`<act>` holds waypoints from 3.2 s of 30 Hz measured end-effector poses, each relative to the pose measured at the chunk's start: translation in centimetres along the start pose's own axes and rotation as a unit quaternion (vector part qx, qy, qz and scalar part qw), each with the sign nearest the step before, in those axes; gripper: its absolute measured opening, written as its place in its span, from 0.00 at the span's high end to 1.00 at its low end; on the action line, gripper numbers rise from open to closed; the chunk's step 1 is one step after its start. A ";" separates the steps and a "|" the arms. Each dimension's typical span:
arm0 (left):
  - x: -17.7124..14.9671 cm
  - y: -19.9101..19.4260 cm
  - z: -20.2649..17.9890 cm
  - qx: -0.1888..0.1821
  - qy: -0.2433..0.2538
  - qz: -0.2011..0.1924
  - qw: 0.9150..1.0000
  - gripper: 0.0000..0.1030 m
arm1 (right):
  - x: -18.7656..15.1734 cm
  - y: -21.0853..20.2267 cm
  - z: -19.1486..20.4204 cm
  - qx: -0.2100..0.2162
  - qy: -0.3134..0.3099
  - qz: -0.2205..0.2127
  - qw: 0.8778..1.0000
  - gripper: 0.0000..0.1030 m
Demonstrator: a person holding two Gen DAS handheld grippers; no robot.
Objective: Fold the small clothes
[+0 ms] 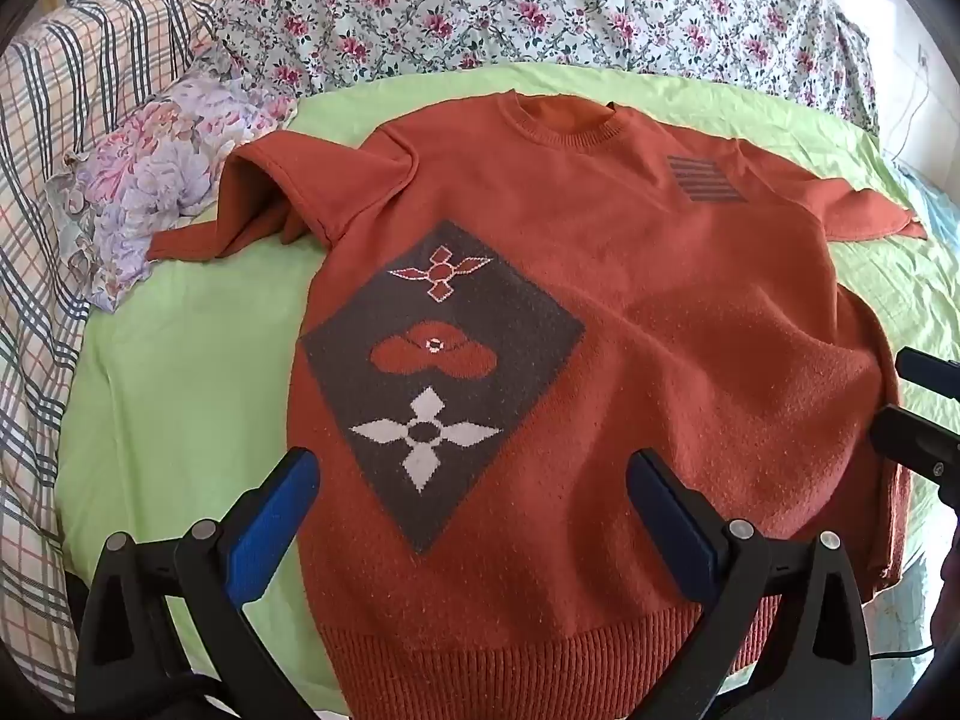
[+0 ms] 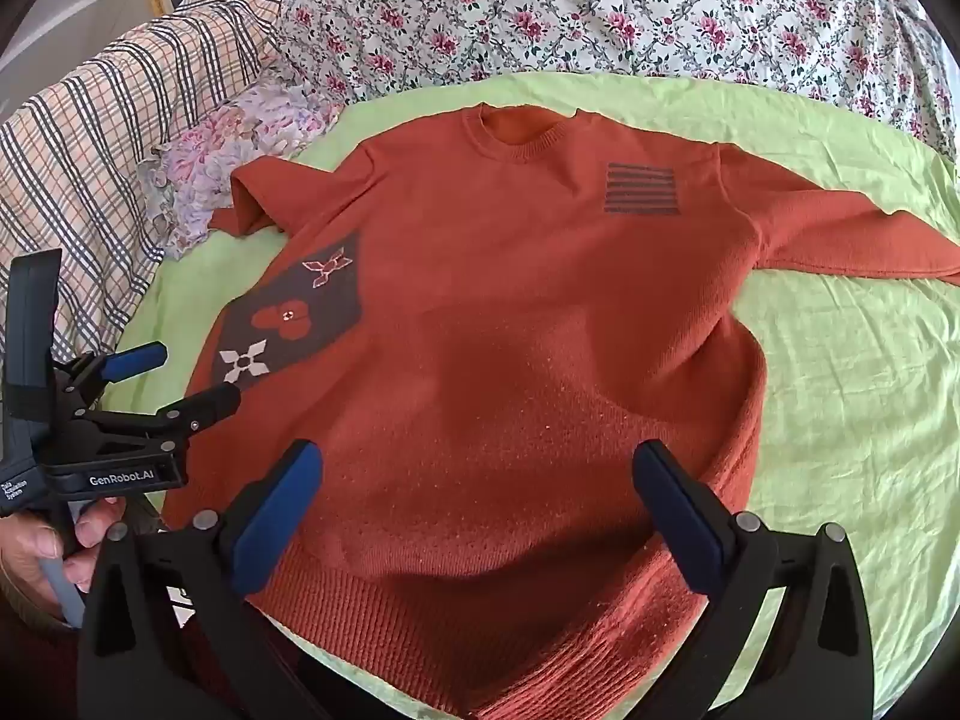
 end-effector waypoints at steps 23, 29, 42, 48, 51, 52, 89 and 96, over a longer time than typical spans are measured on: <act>0.2 0.2 0.4 -0.002 0.000 -0.012 1.000 0.01 | 0.7 0.3 0.1 0.012 0.011 -0.006 1.000 0.00; 0.4 0.2 0.5 0.000 0.002 -0.010 1.000 0.01 | 1.0 0.3 0.0 0.000 -0.001 -0.003 1.000 0.00; 0.3 0.9 0.4 -0.008 0.004 0.019 1.000 0.01 | 1.3 0.5 -0.1 -0.012 -0.009 -0.003 1.000 0.00; 0.6 1.1 0.4 -0.009 0.006 0.021 1.000 0.01 | 1.4 0.5 0.0 -0.001 0.001 -0.002 1.000 0.00; 0.8 1.3 0.4 -0.002 0.011 0.017 1.000 0.01 | 1.7 0.7 0.4 0.027 0.027 0.002 0.999 0.00; 0.9 1.4 0.4 -0.004 0.011 0.018 1.000 0.01 | 1.8 0.7 0.4 0.037 0.035 -0.001 0.999 0.00; 7.4 8.5 -3.1 -0.045 0.016 0.066 0.997 0.01 | 9.5 -4.2 -45.4 -0.157 0.377 -0.129 0.904 0.56; 7.8 10.7 -3.6 -0.044 0.012 0.085 0.995 0.01 | 11.1 -2.8 -54.8 -0.202 0.424 -0.124 0.874 0.58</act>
Point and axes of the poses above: each gripper's, at about its wrist camera, not at the fingertips, and y roughly the way its jaws point, z to its left, x to its top, the point moved 10 cm from there along y, roughly the way its jaws point
